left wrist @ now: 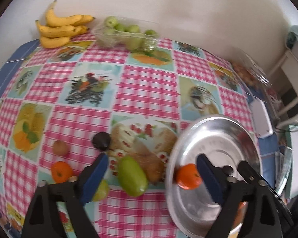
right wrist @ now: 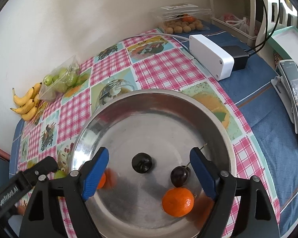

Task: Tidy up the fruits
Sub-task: 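Move both grippers back from the bowl toward the loose fruit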

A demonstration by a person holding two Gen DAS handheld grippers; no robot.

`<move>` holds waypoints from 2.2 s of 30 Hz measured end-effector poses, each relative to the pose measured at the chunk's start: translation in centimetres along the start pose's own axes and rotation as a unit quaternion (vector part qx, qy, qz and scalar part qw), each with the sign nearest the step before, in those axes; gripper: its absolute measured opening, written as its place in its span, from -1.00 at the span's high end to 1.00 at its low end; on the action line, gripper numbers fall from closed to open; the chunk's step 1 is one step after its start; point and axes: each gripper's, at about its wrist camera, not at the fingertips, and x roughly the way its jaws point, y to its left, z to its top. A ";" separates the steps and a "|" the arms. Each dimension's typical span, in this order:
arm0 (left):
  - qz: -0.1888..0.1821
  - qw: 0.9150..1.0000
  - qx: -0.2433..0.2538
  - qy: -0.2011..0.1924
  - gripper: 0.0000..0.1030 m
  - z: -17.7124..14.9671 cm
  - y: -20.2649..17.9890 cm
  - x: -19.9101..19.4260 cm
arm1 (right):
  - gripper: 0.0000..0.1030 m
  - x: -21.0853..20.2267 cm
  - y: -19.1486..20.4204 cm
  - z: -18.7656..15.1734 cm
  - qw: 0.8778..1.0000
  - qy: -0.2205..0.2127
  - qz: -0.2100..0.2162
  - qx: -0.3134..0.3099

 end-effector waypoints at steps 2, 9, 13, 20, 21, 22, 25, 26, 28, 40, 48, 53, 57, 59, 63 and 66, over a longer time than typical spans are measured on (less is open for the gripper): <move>0.020 1.000 -0.008 -0.008 -1.00 0.0 0.6 0.0 | -0.64 0.2 0.3 -0.1 1.000 0.004 -0.001 -0.005; 0.049 0.998 -0.043 -0.011 -1.00 0.0 2.7 0.3 | -0.64 0.7 0.8 -0.3 1.000 0.013 -0.001 -0.018; 0.060 0.997 -0.039 -0.013 -1.00 0.1 2.9 0.3 | -0.70 0.8 0.9 -0.3 1.000 0.016 0.002 -0.020; 0.075 0.997 -0.018 -0.017 -1.00 -0.1 2.7 0.5 | -1.00 1.2 1.0 -0.5 0.999 0.028 -0.010 -0.026; 0.075 0.997 -0.018 -0.017 -1.00 0.0 2.7 0.5 | -1.00 1.3 1.0 -0.5 0.999 0.029 -0.010 -0.025; 0.074 0.997 -0.019 -0.016 -1.00 0.0 2.7 0.5 | -1.00 1.3 1.0 -0.5 0.999 0.029 -0.009 -0.024; 0.076 0.997 -0.020 -0.013 -1.00 -0.1 2.8 0.5 | -1.00 1.2 0.9 -0.6 0.999 0.028 -0.010 -0.021; 0.076 0.997 -0.020 -0.012 -1.00 -0.1 2.8 0.6 | -1.00 1.2 0.9 -0.6 0.999 0.029 -0.011 -0.021; 0.075 0.997 -0.019 -0.010 -1.00 -0.1 2.9 0.7 | -1.00 1.3 0.9 -0.7 0.999 0.032 -0.010 -0.019; 0.075 0.997 -0.008 0.002 -1.00 -0.1 3.4 0.4 | -1.00 0.8 1.2 -1.3 0.999 0.037 -0.021 -0.029; 0.098 0.995 0.001 -0.014 -1.00 0.4 5.0 -1.2 | -1.00 -0.4 2.6 -1.8 0.999 0.033 -0.026 -0.035; 0.106 0.994 0.006 -0.020 -1.00 0.8 6.6 -2.2 | -1.00 -0.9 3.8 -2.2 0.998 0.039 -0.021 -0.033; 0.092 0.996 -0.007 -0.013 -1.00 1.1 8.5 -2.6 | -1.00 -0.6 4.8 -2.8 0.998 0.052 -0.026 -0.038; 0.091 0.996 -0.013 -0.012 -1.00 1.2 9.4 -2.8 | -1.00 -0.7 5.3 -2.9 0.997 0.053 -0.032 -0.040; 0.085 0.996 -0.036 -0.013 -1.00 1.5 11.4 -3.3 | -1.00 -1.2 6.3 -3.2 0.997 0.051 -0.028 -0.040; 0.085 0.995 -0.057 -0.019 -1.00 1.9 13.3 -3.9 | -1.00 -1.2 7.5 -3.5 0.997 0.056 -0.024 -0.044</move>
